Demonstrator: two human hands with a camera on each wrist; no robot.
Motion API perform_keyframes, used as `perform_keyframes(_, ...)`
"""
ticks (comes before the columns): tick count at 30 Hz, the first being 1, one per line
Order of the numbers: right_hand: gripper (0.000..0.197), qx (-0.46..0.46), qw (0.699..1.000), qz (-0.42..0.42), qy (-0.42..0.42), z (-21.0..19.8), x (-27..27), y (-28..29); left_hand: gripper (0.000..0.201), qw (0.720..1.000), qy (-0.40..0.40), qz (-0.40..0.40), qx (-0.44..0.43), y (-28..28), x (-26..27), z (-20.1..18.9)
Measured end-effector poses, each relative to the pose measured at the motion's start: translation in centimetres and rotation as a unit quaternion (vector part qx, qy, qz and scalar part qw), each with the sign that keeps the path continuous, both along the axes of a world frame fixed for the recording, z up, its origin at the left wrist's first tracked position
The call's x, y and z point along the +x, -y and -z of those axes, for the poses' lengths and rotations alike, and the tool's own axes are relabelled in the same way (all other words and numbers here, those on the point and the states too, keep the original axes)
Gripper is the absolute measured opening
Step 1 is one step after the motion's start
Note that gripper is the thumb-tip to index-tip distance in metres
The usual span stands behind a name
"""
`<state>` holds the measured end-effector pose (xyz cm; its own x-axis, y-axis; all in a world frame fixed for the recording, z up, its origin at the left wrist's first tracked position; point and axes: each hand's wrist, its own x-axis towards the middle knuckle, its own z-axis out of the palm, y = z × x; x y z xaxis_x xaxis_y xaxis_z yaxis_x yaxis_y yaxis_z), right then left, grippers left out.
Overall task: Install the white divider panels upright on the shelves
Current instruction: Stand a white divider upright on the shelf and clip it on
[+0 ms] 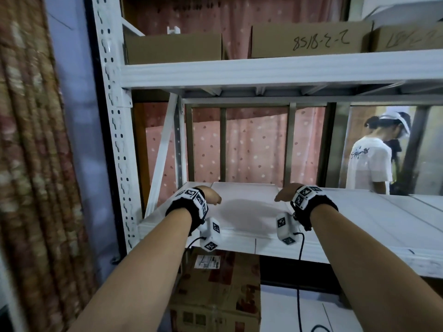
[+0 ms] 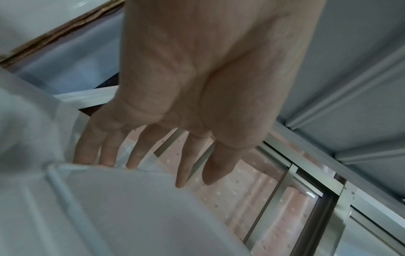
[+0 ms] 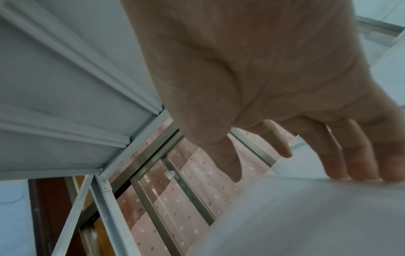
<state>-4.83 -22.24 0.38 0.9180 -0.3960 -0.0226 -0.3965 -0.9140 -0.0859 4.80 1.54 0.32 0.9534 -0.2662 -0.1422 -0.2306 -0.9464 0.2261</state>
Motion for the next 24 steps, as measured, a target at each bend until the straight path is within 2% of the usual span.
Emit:
perform_keyframes(3,0.047,0.117,0.99,0.046,0.058,-0.6,-0.2,-1.3,0.054,1.0,0.02,-0.004,-0.019,-1.7,0.7,-0.2)
perform_keyframes(6,0.045,0.101,0.99,0.049,0.089,-0.5,0.2,-1.8,0.072,0.999,0.025,-0.01,-0.046,-3.2,1.8,-0.1)
perform_keyframes(9,0.044,0.15,0.978,0.078,0.123,-0.5,0.6,-2.7,0.071,0.998,0.03,-0.01,-0.058,-4.5,2.5,-0.1)
perform_keyframes(12,0.044,0.096,0.987,0.039,0.125,-0.5,1.1,-3.8,0.071,0.996,0.018,-0.012,-0.083,-5.8,3.4,0.2)
perform_keyframes(14,0.044,0.164,0.977,0.027,0.133,-0.9,1.5,-4.7,0.071,0.995,0.011,-0.01,-0.102,-6.5,3.8,0.5)
perform_keyframes(15,0.044,0.236,0.958,0.03,0.161,-1.0,1.7,-5.4,0.071,0.994,0.007,-0.01,-0.109,-6.9,4.0,0.7)
perform_keyframes(17,0.042,0.44,0.868,0.034,0.227,-1.4,2.3,-7.1,0.071,0.992,-0.004,-0.01,-0.128,-7.4,4.4,0.9)
perform_keyframes(19,0.034,0.647,0.711,0.071,0.266,-1.9,2.8,-8.8,0.069,0.99,-0.022,-0.01,-0.136,-8.0,4.7,1.1)
perform_keyframes(20,0.034,0.692,0.658,0.086,0.286,-2.2,3.3,-9.4,0.069,0.99,-0.03,-0.007,-0.14,-8.3,4.8,1.1)
perform_keyframes(21,0.036,0.694,0.651,0.085,0.295,-2.7,3.8,-9.9,0.068,0.989,-0.039,-0.002,-0.145,-8.6,4.8,1.0)
perform_keyframes(24,0.046,0.669,0.663,0.083,0.326,-3.3,5.5,-11.0,0.073,0.982,-0.062,0.022,-0.175,-8.8,5.0,1.3)
